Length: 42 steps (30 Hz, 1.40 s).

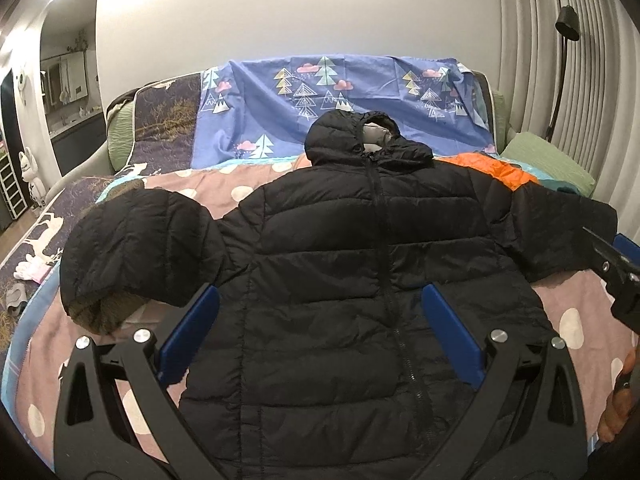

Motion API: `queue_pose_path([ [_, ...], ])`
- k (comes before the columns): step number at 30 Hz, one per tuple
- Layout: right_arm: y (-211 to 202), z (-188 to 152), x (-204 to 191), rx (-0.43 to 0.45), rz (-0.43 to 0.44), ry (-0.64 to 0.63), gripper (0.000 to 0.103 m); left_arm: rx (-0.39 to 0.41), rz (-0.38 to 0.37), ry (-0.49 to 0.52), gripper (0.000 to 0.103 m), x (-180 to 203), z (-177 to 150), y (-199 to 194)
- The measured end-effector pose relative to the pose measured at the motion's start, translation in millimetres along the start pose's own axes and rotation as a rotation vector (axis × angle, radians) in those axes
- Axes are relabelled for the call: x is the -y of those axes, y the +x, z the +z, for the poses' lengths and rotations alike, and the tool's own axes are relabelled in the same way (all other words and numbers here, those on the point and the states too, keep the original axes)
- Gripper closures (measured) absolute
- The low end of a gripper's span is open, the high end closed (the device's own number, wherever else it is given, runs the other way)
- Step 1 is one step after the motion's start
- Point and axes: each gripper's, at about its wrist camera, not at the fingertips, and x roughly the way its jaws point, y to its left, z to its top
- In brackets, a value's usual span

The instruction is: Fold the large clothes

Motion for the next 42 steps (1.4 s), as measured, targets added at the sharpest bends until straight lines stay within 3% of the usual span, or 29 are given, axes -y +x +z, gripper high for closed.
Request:
queue_pose_path([
  [14,0.3,-4.2,-1.0,-0.004,0.002,-0.002,0.001,-0.013,0.035,0.04,0.002,7.7,-2.0,3.4],
  [42,7.7,-5.3,-4.8,-0.054,-0.01,-0.014,0.001,-0.038,-0.008,0.035,0.002,7.9,-8.2,9.9],
])
